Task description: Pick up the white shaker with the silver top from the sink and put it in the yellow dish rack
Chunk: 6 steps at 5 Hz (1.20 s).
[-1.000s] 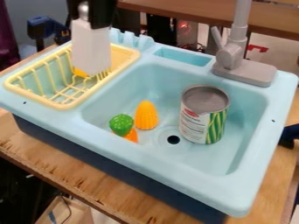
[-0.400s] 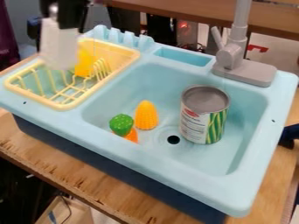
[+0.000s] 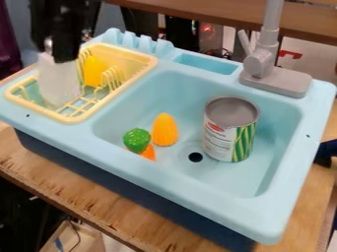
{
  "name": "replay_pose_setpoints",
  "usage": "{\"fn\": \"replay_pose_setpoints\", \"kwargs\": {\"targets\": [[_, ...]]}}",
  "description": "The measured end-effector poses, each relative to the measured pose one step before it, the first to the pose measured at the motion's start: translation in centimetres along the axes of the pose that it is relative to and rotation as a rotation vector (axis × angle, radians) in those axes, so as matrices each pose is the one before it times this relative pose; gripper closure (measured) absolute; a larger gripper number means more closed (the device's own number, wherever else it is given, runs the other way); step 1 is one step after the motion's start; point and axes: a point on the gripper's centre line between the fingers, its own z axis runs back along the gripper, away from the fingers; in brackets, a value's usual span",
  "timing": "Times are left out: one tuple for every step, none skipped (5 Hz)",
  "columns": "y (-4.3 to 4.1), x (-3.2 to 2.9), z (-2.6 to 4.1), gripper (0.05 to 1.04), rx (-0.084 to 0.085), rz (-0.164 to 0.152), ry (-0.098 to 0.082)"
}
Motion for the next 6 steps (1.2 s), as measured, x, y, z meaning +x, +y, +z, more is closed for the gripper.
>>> {"fn": "replay_pose_setpoints", "kwargs": {"targets": [[-0.563, 0.370, -1.884, 0.553, -0.0047, -0.0053, -0.0423], [-0.112, 1.015, -0.341, 0.553, -0.0022, -0.0102, -0.0659], [-0.043, 0.267, -1.074, 0.553, -0.0199, 0.0152, 0.0327], [-0.395, -0.173, -0.731, 0.553, -0.0509, 0.0453, 0.0732], [0.538, -0.473, -0.514, 0.501, -0.0335, 0.0582, 0.0226], [-0.046, -0.168, 0.217, 0.200, -0.0150, 0.0003, 0.0077]]}}
